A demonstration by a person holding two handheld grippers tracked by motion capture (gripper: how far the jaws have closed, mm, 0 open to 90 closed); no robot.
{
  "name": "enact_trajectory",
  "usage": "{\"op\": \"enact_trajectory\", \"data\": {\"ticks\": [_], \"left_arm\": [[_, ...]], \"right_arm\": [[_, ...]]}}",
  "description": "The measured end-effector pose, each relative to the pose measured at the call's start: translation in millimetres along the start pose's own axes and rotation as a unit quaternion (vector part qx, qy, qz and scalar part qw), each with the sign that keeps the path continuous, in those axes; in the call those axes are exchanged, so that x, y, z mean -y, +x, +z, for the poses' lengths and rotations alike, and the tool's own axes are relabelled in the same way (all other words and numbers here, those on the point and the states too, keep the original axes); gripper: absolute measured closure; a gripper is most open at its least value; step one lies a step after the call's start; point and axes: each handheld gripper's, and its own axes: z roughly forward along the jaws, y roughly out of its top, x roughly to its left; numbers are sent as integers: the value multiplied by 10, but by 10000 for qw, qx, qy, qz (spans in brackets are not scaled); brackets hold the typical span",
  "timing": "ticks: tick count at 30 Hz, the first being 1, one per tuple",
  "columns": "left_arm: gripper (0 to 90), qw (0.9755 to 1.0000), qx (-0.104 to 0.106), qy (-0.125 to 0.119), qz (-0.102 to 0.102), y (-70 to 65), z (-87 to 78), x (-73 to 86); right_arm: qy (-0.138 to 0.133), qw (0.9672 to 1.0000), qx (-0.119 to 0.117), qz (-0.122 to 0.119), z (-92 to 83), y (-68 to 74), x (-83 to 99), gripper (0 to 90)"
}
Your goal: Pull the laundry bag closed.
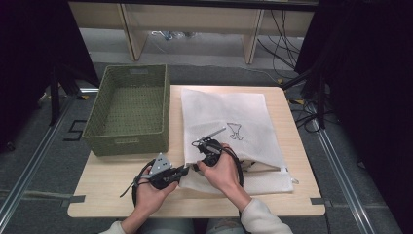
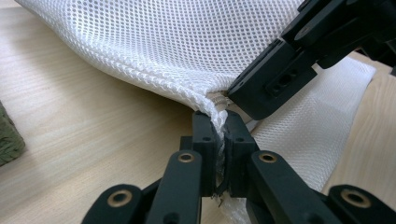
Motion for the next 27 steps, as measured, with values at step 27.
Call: {"op": "enact_trajectory", "data": {"ticks": [27], "left_arm": [[848, 9993, -210, -292, 107, 0, -69, -34]], "right_arm": [[-44, 9996, 188, 202, -33, -50, 45, 886]]}}
